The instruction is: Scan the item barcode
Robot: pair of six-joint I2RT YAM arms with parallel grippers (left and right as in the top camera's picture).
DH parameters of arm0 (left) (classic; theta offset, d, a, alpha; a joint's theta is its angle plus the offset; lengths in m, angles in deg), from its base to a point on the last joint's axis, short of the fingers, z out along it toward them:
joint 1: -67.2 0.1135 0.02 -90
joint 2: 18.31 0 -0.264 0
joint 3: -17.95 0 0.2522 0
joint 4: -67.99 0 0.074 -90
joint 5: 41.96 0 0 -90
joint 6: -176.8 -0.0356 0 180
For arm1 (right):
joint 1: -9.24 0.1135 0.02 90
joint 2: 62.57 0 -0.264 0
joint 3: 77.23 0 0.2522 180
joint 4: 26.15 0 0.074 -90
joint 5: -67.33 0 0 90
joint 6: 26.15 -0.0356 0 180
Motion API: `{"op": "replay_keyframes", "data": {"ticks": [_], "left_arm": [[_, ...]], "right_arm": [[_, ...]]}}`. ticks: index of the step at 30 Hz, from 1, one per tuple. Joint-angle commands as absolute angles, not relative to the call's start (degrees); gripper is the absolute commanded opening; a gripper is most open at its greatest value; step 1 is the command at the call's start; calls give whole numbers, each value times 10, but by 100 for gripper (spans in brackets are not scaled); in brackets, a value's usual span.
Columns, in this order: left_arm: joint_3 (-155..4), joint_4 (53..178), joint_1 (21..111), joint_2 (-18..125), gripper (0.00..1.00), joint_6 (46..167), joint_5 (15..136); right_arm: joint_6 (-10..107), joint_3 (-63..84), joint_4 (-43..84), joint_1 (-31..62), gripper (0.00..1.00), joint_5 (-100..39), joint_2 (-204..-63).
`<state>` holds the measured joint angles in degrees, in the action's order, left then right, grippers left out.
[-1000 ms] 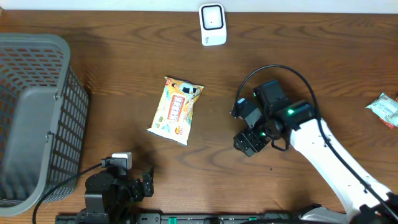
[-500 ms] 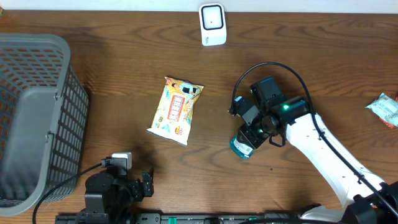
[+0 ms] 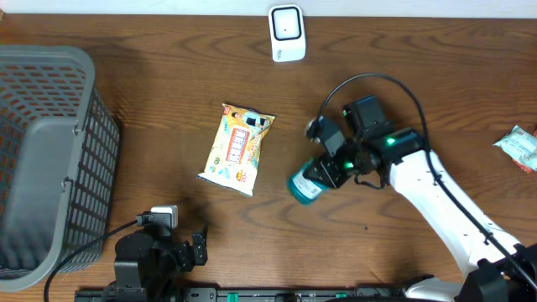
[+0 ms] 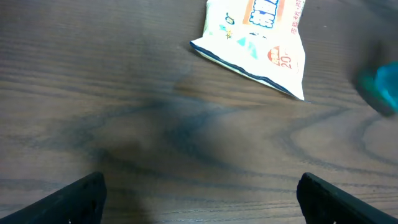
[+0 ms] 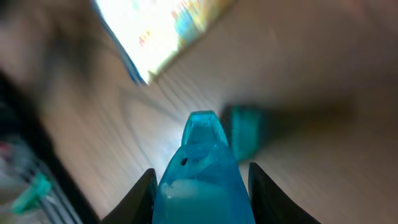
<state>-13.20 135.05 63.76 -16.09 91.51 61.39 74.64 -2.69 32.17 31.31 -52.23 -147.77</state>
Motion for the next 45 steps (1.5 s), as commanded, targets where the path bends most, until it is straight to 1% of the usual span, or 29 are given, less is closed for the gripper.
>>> {"op": "replay_keyframes", "data": {"ticks": [1,4,13,14,19,22,29,33,39,41,42,45], "left_arm": [[-125,1367,636,-162,98,918,613],[-125,1367,636,-162,98,918,613],[-125,1367,636,-162,98,918,613],[-125,1367,636,-162,98,918,613],[-125,1367,636,-162,98,918,613],[-125,1367,636,-162,98,918,613],[-125,1367,636,-162,98,918,613],[-125,1367,636,-162,98,918,613],[-125,1367,636,-162,98,918,613],[-125,1367,636,-162,98,918,613],[-125,1367,636,-162,98,918,613],[-125,1367,636,-162,98,918,613]], "right_arm": [[743,-3,277,286,4,-732,-1455],[742,-3,230,272,3,-839,-1460],[740,-3,145,263,4,-1078,-1461],[730,-3,138,263,3,-1095,-1461],[705,-3,131,263,2,-1096,-1461],[670,-3,134,263,1,-1018,-1461],[660,-3,173,266,1,-734,-1461],[614,-3,182,274,1,-590,-1461],[609,-3,183,317,1,-371,-1462],[609,-3,180,336,1,-283,-1462],[609,-4,171,354,1,-207,-1467],[610,-4,156,368,3,-169,-1482]]}}
